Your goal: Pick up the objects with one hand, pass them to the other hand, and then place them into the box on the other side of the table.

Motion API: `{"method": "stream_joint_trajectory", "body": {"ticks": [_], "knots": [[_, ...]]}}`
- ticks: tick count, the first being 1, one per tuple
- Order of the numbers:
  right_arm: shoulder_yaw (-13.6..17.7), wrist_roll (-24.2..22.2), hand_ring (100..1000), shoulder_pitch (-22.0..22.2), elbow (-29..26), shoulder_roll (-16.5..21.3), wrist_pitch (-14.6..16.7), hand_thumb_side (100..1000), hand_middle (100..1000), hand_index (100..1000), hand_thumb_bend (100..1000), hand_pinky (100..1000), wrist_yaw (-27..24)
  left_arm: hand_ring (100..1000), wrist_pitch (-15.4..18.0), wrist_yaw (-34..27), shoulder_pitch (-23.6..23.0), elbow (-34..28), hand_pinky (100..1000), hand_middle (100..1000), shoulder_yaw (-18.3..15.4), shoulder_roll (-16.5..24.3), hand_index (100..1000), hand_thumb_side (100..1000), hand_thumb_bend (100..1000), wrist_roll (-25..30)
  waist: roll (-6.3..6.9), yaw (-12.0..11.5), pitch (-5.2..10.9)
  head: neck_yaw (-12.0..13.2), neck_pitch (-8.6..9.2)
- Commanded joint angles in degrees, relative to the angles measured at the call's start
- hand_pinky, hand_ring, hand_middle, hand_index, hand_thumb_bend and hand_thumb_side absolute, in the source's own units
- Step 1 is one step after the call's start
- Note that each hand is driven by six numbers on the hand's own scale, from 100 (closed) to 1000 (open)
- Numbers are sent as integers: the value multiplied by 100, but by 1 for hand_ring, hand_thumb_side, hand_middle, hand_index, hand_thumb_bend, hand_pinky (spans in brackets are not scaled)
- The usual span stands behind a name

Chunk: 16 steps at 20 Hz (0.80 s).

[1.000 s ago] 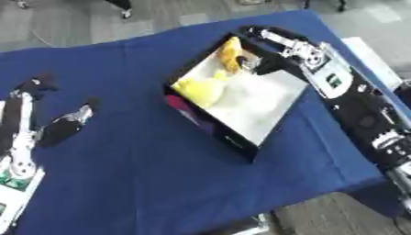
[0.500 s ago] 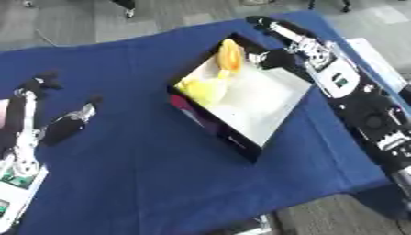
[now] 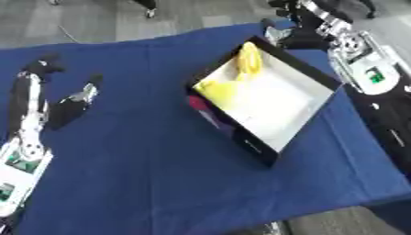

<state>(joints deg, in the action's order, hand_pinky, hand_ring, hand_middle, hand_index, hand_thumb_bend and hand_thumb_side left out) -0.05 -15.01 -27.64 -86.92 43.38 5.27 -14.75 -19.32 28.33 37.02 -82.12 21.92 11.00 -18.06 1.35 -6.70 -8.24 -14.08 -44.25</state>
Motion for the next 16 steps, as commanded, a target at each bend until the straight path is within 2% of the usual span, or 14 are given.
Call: {"method": "stream_joint_trajectory", "body": {"ticks": [1, 6, 8, 12, 16], "knots": [[207, -189, 1000, -19, -250, 322, 42, 277, 1000, 1000, 100, 1000, -525, 825, -231, 24, 214, -253, 826, 661, -160, 373, 869, 582, 457, 244, 54, 0, 195, 93, 13], [369, -185, 1000, 89, -363, 427, 52, 291, 1000, 1000, 100, 1000, -910, 826, -581, 75, 465, -400, 829, 667, -387, 835, 858, 539, 457, 794, 53, -14, 197, 213, 13], [444, -163, 1000, 142, -379, 439, 47, 409, 1000, 1000, 100, 1000, -1126, 833, -710, 50, 565, -374, 837, 673, -471, 994, 858, 518, 475, 1037, 50, -15, 192, 284, 13], [640, -200, 1000, 253, -422, 527, 15, 534, 1000, 1000, 100, 1000, -1709, 846, -856, 54, 752, -183, 849, 686, -610, 1230, 864, 504, 506, 1620, 36, -1, 177, 453, 13], [838, -264, 1000, 384, -420, 651, -50, 554, 1000, 1000, 100, 1000, -2081, 851, -850, -51, 1022, 213, 854, 696, -739, 1423, 865, 499, 551, 2378, 26, 28, 153, 630, 13]]}}
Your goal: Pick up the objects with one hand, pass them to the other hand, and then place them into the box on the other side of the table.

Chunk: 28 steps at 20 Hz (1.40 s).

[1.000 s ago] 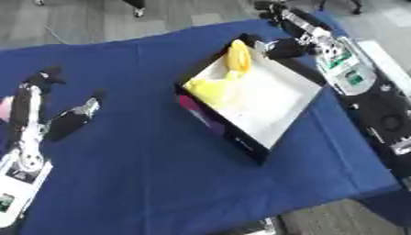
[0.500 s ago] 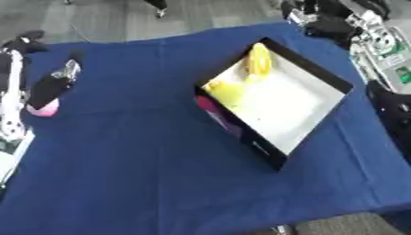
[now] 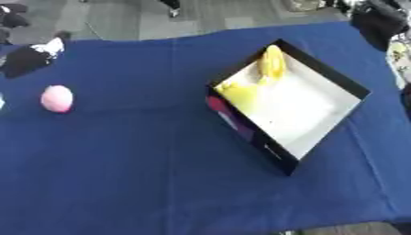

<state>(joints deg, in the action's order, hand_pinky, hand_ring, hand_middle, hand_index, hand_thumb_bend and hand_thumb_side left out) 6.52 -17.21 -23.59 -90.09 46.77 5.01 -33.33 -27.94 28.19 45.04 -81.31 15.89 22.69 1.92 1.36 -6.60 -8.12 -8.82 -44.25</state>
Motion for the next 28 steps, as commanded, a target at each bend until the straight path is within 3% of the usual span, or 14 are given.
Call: {"method": "stream_joint_trajectory", "body": {"ticks": [1, 9, 16, 28], "knots": [[219, -57, 1000, 15, -94, 342, -40, 556, 1000, 1000, 100, 1000, -267, 853, 44, -29, 304, 245, 856, 700, -147, 307, 866, 504, 564, 558, 23, 29, 134, 148, 13], [392, -60, 1000, 247, -26, 478, -26, 564, 1000, 1000, 100, 1000, -318, 861, 311, 268, 905, 1190, 861, 727, -152, 525, 864, 509, 648, 1900, 11, 123, 71, 394, 13], [417, -26, 1000, 277, 21, 471, -64, 570, 1000, 1000, 100, 1000, -268, 864, 98, 977, 1308, 2132, 869, 754, -54, 386, 853, 493, 755, 3024, -8, 185, 27, 477, 13], [413, 36, 1000, 349, 22, 435, -87, 577, 1000, 1000, 100, 1000, -85, 865, -342, 1790, 1394, 2679, 878, 777, -190, 299, 867, 486, 779, 3768, 8, 226, -20, 482, 13]]}}
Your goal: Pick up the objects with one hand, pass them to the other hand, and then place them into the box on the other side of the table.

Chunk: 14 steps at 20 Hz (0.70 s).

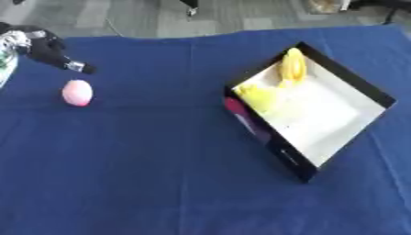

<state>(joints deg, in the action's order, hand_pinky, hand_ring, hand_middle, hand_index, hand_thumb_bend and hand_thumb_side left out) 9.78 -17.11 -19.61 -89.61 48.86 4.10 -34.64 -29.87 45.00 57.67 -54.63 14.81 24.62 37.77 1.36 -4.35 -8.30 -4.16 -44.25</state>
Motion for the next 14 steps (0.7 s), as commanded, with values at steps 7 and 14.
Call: {"method": "stream_joint_trajectory", "body": {"ticks": [7, 14], "knots": [[85, 27, 1000, 1, -30, 205, 19, 578, 1000, 1000, 100, 1000, 125, 868, -369, 432, 100, 167, 878, 780, -158, 97, 866, 355, 706, 379, 4, 5, -17, 23, 13], [85, 46, 1000, 56, -19, 173, 21, 579, 1000, 1000, 100, 1000, 249, 873, -392, 164, 80, 243, 883, 772, -237, 85, 851, 360, 616, 461, 0, -2, -30, 30, 13]]}}
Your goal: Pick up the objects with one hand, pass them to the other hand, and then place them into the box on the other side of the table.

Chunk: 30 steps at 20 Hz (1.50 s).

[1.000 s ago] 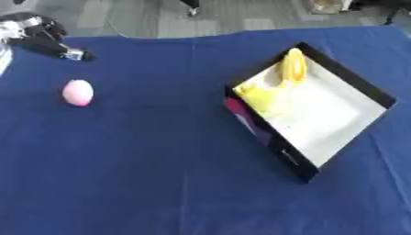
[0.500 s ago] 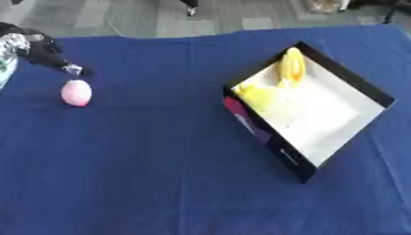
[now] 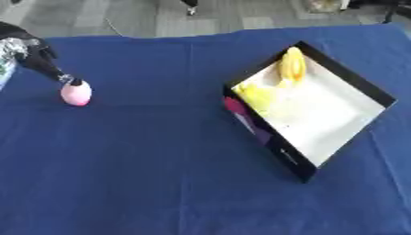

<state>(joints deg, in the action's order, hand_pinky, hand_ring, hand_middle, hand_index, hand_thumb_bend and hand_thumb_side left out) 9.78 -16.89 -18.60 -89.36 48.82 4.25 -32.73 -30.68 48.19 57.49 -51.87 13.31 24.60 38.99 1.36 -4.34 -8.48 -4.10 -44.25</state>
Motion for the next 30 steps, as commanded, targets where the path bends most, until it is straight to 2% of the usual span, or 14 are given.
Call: {"method": "stream_joint_trajectory", "body": {"ticks": [1, 6, 11, 12, 13, 23, 27, 30], "knots": [[85, 28, 1000, -41, -46, 173, 7, 579, 1000, 1000, 100, 1000, 70, 874, -299, -282, 93, -27, 884, 768, -104, 83, 850, 382, 601, 337, 0, -4, -12, 26, 13], [75, 38, 1000, -12, -54, 154, 20, 580, 1000, 1000, 100, 1000, 142, 877, -295, -547, 88, 54, 888, 776, -48, 97, 841, 393, 625, 308, 2, 6, -26, 28, 13], [47, 12, 1000, -9, -58, 126, 8, 583, 1000, 1000, 100, 1000, 201, 878, -330, -370, 83, 138, 890, 781, -47, 75, 837, 331, 630, 357, 8, 6, -33, 14, 13], [37, 3, 1000, -8, -61, 121, 9, 554, 1000, 1000, 100, 1000, 216, 878, -342, -322, 80, 156, 890, 782, -48, 68, 835, 305, 642, 364, 8, 4, -35, 10, 13], [30, -4, 1000, -3, -63, 117, 10, 583, 1000, 1000, 100, 1000, 235, 878, -352, -278, 77, 172, 889, 783, -48, 61, 834, 325, 636, 370, 8, 3, -36, 8, 13], [-1, -26, 1000, 14, -48, 69, 24, 587, 1000, 1000, 100, 1000, 369, 877, -293, 59, 55, 375, 887, 795, 27, -11, 794, 298, 644, 614, 7, -8, -63, 33, 13], [-26, -43, 1000, -58, 24, 39, 7, 589, 1000, 1000, 100, 1000, 439, 876, -250, 195, 52, 409, 886, 797, 31, -23, 787, 267, 617, 739, 12, -9, -64, 40, 13], [-43, -60, 1000, -89, 63, 22, 10, 590, 1000, 1000, 100, 1000, 482, 875, -261, 236, 40, 416, 885, 796, 19, -56, 781, 230, 548, 741, 11, 0, -67, 43, 13]]}}
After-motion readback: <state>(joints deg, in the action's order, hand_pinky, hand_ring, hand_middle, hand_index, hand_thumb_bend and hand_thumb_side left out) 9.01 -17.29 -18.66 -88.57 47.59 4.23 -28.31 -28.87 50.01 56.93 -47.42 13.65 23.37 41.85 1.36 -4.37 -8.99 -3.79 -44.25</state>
